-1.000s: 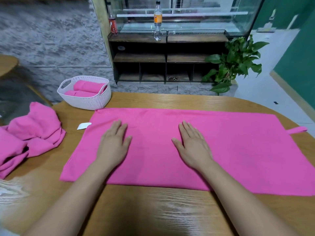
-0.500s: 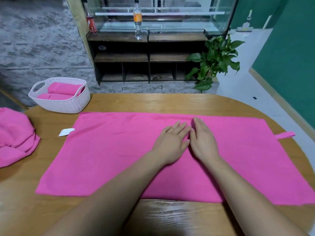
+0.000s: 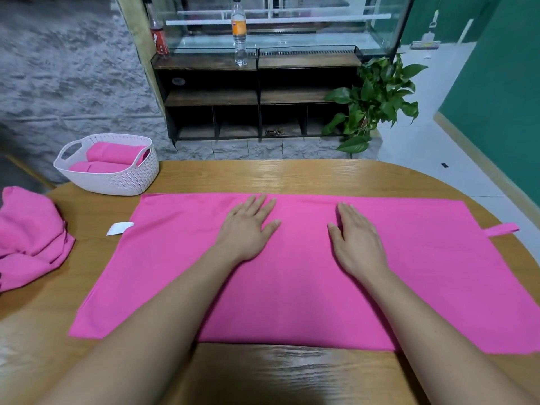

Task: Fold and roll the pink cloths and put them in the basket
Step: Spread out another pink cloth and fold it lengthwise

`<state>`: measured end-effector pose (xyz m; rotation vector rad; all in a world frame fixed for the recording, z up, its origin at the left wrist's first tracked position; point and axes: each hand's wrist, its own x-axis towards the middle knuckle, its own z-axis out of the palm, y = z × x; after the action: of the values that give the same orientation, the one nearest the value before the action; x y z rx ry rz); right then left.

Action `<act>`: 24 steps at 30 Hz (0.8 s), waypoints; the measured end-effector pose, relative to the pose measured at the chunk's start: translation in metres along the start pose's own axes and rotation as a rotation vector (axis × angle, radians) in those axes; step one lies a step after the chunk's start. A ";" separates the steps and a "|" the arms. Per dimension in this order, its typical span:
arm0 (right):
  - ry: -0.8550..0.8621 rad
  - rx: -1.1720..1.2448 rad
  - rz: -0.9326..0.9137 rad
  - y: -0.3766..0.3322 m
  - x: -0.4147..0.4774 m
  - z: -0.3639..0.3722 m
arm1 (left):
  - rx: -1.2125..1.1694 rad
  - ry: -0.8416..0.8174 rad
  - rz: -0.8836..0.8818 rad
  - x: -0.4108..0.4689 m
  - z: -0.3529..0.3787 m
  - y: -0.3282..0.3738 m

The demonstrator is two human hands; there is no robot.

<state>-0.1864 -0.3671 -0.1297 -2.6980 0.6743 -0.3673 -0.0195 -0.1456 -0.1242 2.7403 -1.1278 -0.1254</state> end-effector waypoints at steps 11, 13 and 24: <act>-0.004 -0.027 -0.010 0.000 0.000 0.002 | 0.038 0.065 -0.171 -0.012 -0.020 -0.122; -0.003 -0.031 -0.013 0.001 0.001 0.003 | 0.040 0.059 -0.183 -0.012 -0.026 -0.138; 0.005 -0.009 -0.024 0.001 -0.001 0.002 | -0.029 0.104 -0.227 -0.003 -0.041 -0.208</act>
<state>-0.1870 -0.3667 -0.1319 -2.7171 0.6475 -0.3777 0.1275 0.0073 -0.1239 2.8036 -0.7801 -0.0277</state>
